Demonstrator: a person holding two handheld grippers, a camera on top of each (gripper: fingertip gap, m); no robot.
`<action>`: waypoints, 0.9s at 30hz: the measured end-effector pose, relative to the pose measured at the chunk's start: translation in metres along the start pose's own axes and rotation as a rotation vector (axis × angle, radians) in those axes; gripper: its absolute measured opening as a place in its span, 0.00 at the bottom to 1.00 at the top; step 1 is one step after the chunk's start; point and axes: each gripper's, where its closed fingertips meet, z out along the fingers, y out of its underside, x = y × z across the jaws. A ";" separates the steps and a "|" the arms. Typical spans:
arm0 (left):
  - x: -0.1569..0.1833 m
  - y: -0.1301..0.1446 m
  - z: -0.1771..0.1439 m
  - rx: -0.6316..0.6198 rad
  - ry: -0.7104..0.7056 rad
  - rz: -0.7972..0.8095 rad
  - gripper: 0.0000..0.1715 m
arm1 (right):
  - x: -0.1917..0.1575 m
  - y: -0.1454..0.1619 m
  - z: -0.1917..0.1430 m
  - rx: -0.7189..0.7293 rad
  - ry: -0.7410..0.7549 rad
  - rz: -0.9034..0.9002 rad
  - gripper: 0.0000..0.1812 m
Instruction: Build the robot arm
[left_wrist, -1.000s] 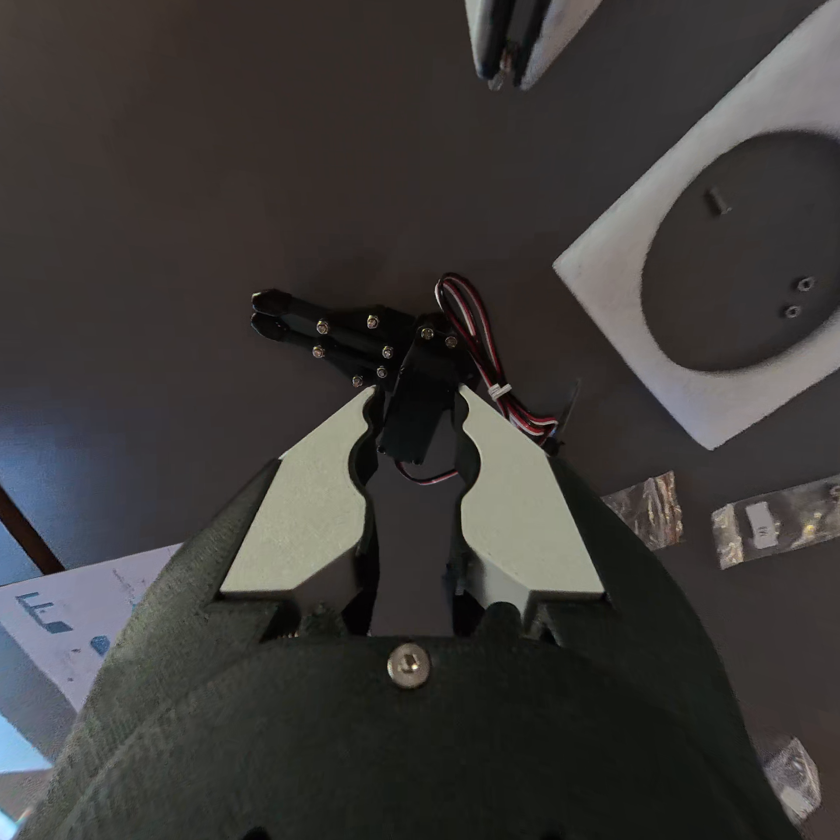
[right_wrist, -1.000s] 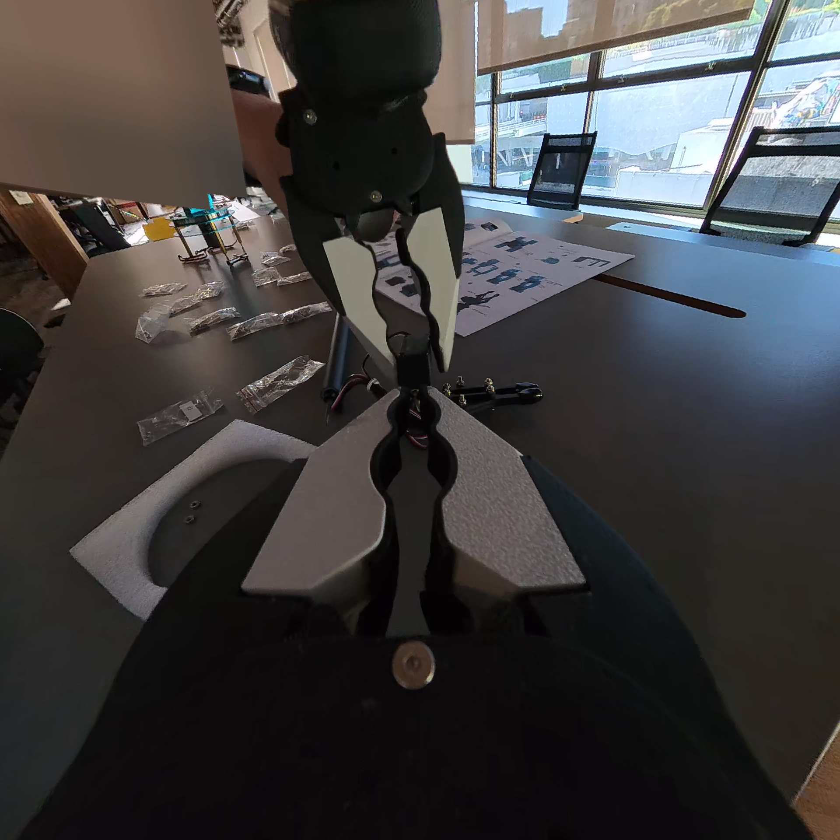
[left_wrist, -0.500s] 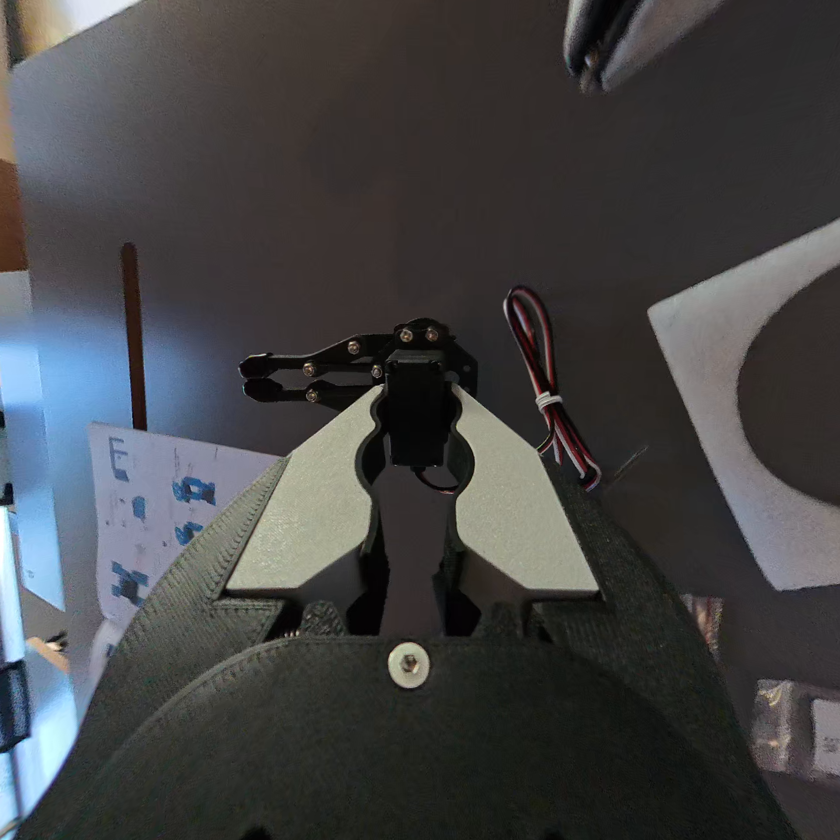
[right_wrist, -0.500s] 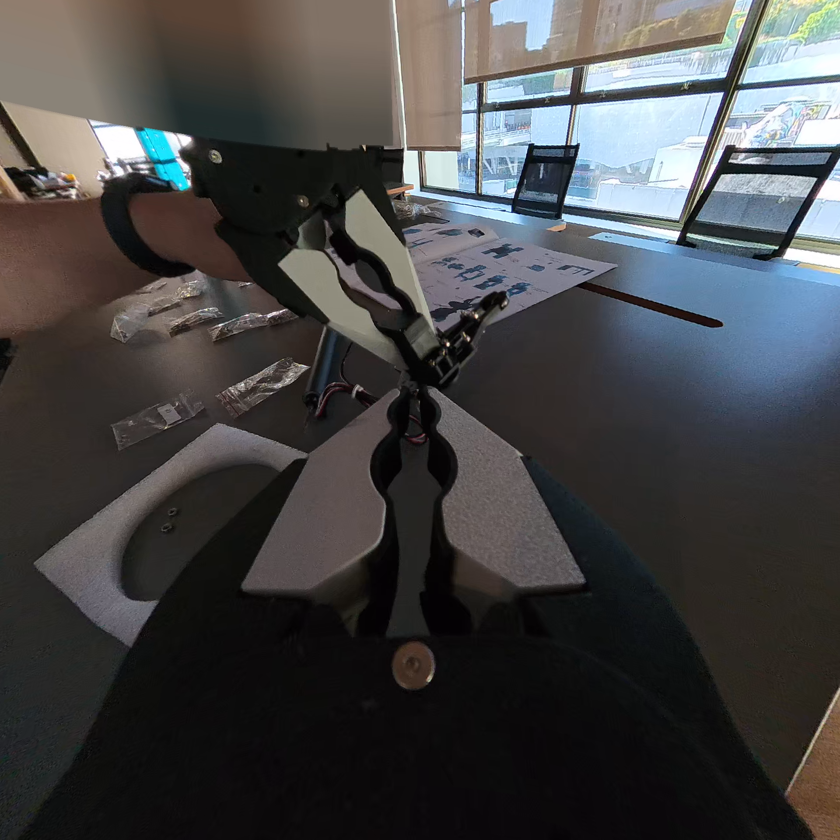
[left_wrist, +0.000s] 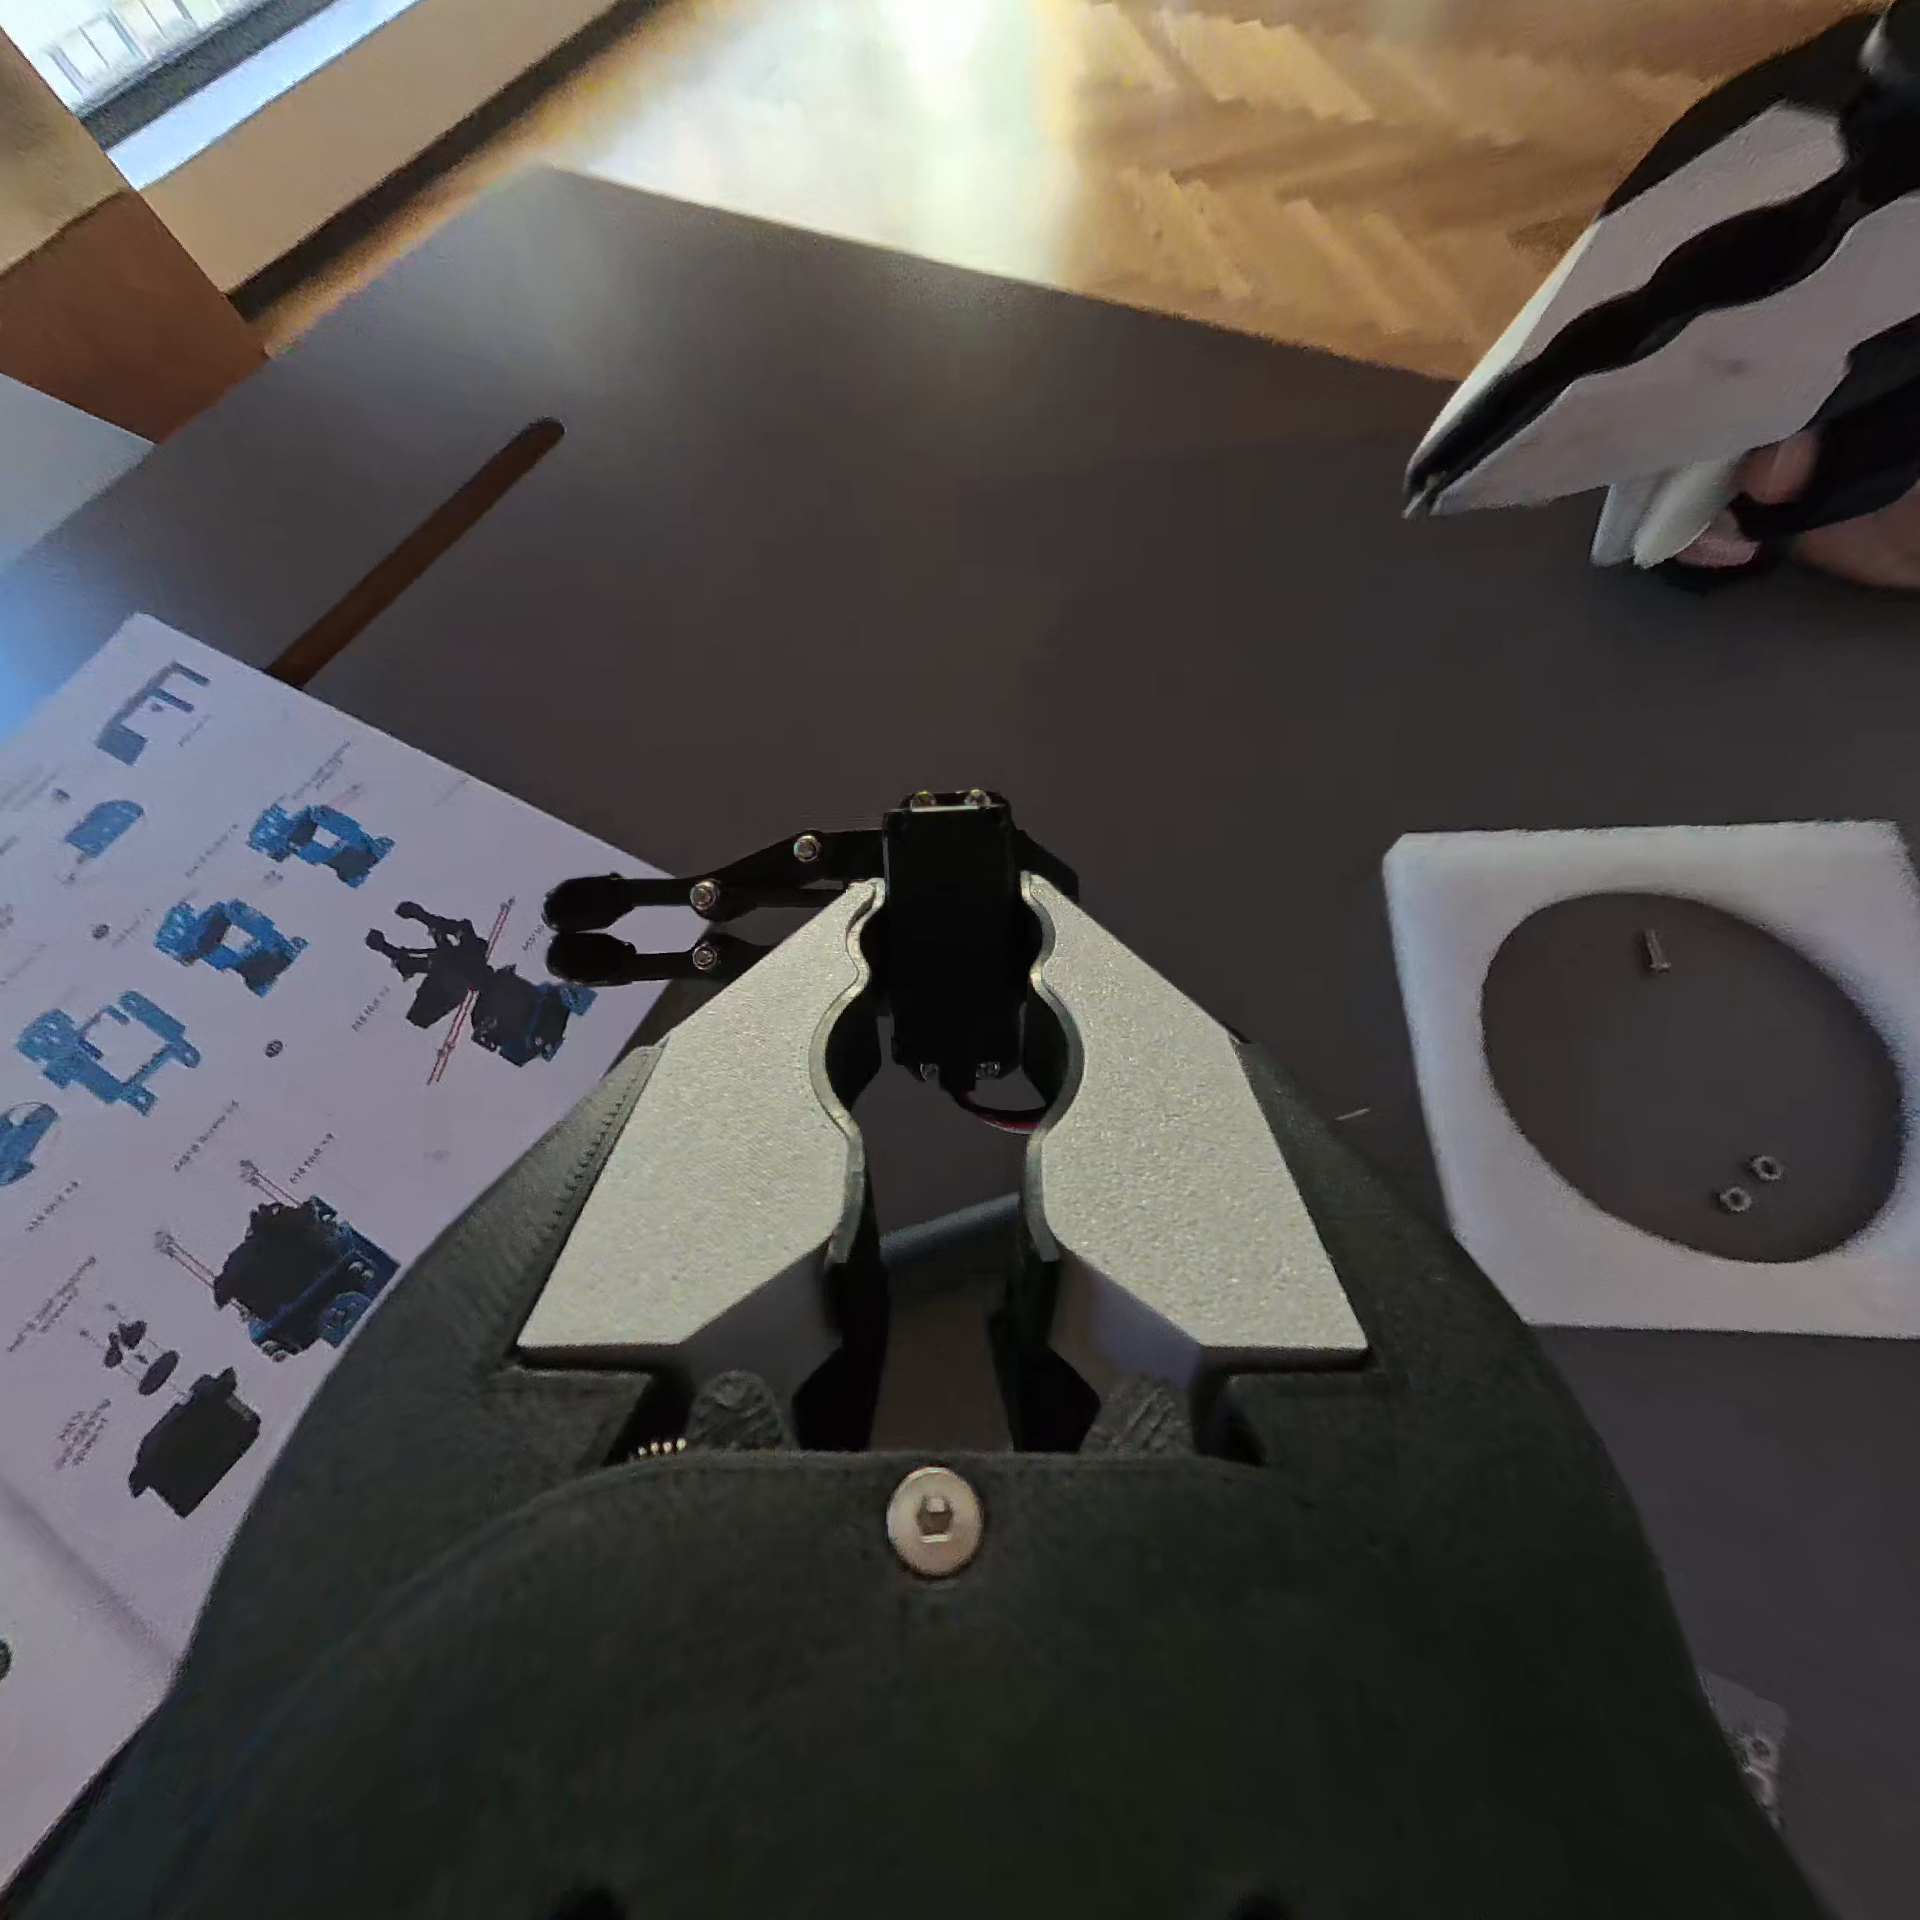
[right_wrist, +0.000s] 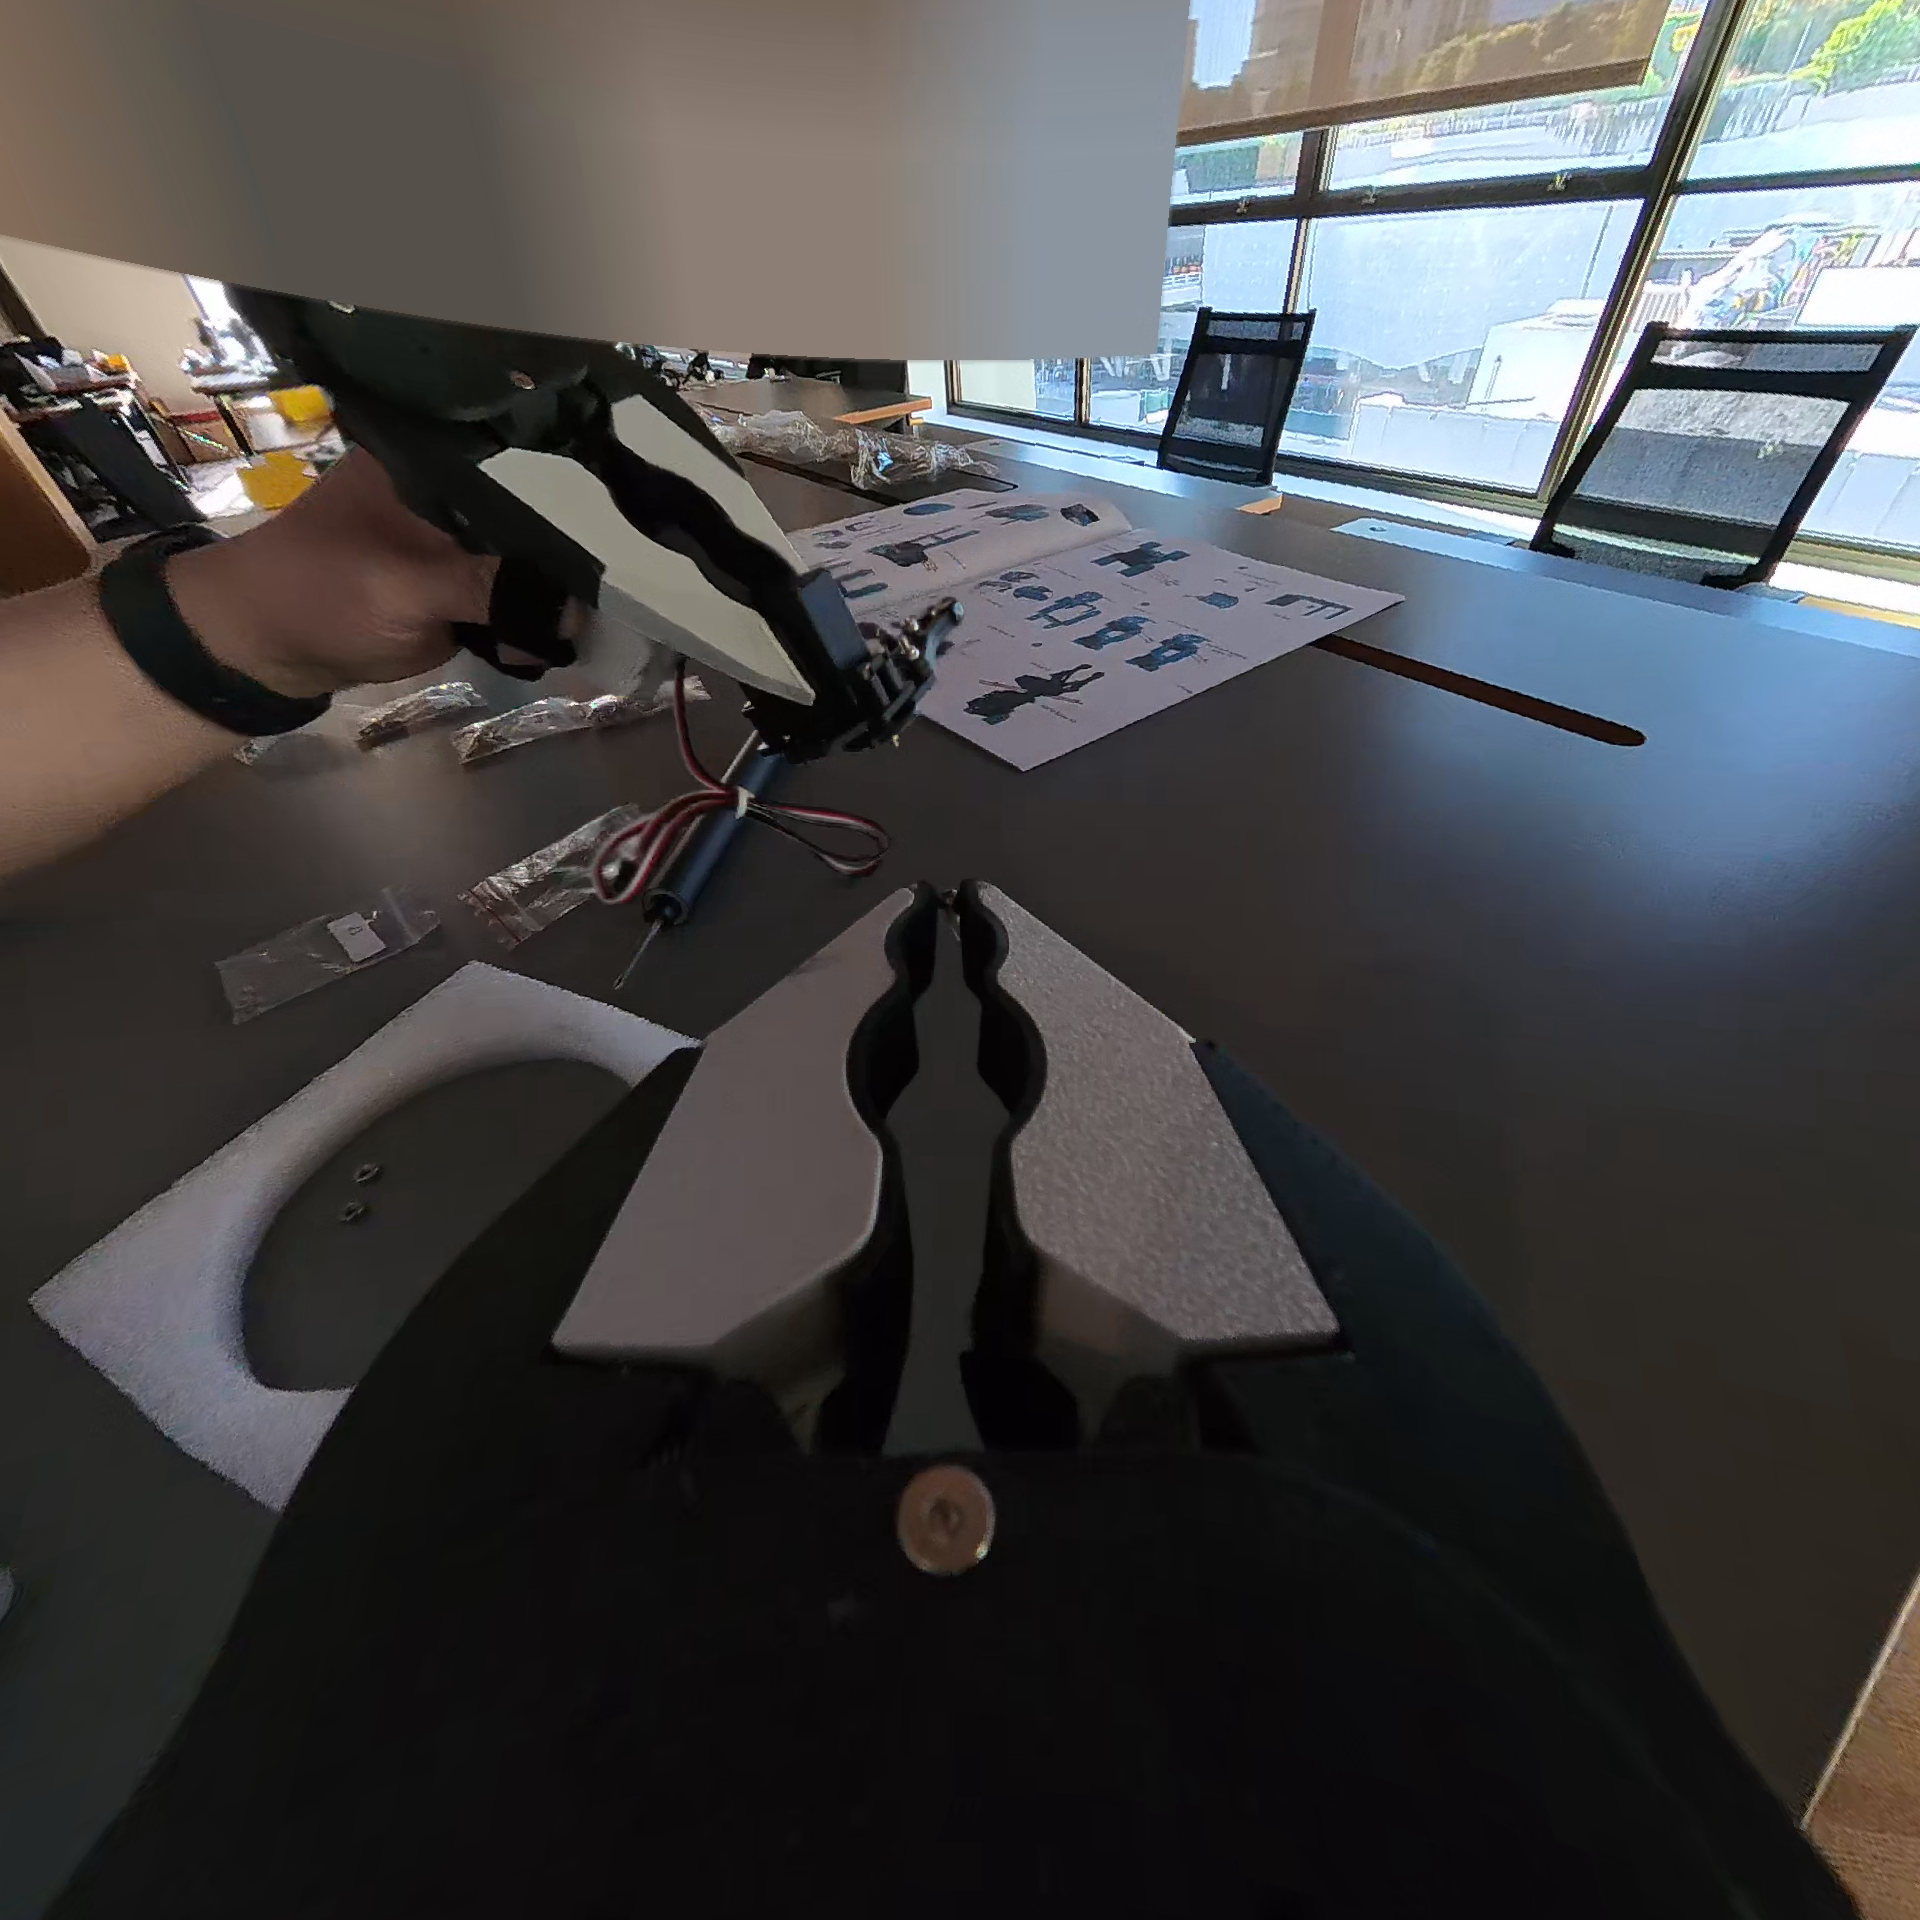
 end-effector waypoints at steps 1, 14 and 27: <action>0.000 0.003 0.003 -0.023 0.006 0.017 0.12 | 0.000 0.000 0.000 -0.002 -0.001 -0.001 0.02; 0.010 0.011 0.027 -0.154 0.127 0.188 0.13 | -0.001 0.000 -0.001 0.002 -0.007 0.000 0.02; 0.012 0.017 0.035 -0.243 0.205 0.182 0.13 | -0.004 0.000 -0.001 -0.005 -0.010 -0.006 0.02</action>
